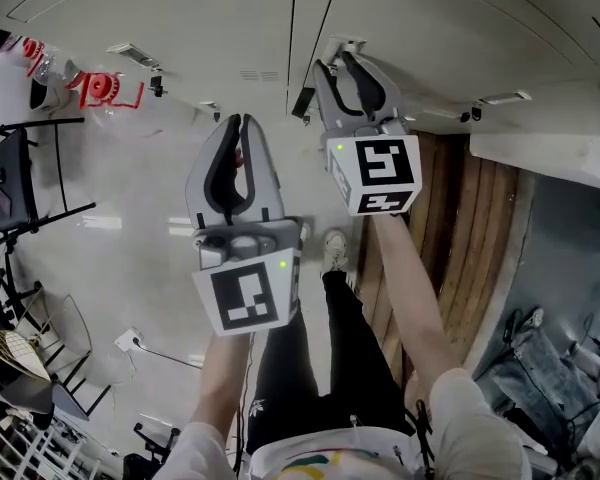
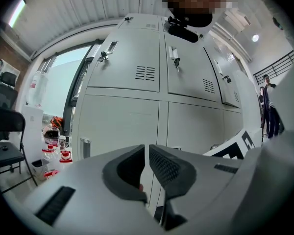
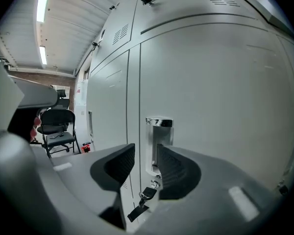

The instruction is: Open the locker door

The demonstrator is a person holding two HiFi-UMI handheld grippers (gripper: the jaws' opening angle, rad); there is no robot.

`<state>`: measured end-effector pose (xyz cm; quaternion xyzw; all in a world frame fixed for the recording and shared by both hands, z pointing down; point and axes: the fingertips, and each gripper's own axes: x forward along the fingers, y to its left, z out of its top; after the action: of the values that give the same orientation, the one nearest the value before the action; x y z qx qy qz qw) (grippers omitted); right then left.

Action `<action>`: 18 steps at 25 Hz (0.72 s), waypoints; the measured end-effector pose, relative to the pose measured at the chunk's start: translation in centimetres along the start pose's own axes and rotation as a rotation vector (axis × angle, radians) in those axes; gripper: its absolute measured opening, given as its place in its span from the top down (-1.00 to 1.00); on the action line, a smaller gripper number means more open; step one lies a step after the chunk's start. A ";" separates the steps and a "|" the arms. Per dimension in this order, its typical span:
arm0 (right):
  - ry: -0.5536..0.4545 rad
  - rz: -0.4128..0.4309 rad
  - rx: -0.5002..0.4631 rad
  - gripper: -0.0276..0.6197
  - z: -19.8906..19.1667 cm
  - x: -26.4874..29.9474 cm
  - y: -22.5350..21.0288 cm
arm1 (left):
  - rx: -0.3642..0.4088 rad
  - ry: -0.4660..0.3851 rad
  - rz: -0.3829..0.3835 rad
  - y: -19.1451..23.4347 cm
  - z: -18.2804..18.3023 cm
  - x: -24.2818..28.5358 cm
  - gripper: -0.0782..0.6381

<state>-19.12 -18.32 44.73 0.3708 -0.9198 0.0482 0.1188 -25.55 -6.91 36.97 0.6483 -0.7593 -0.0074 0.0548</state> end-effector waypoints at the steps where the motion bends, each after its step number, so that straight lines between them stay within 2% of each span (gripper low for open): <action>1: 0.003 0.001 0.000 0.52 -0.1 0.2 0.0 | -0.002 0.001 0.003 0.2 -0.1 -0.1 0.72; 13: 0.010 0.019 0.006 0.52 0.0 1.2 0.6 | -0.020 0.002 0.017 1.6 -0.4 -0.5 0.72; 16: 0.012 0.023 0.003 0.52 0.0 1.2 0.7 | -0.022 -0.029 0.012 1.7 0.0 -0.5 0.72; 18: 0.015 0.024 -0.006 0.52 0.0 1.0 0.8 | -0.030 -0.005 0.013 1.7 -0.4 -0.6 0.72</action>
<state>-20.35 -18.44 45.03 0.3592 -0.9233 0.0495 0.1265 -27.13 -6.04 37.51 0.6425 -0.7634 -0.0199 0.0628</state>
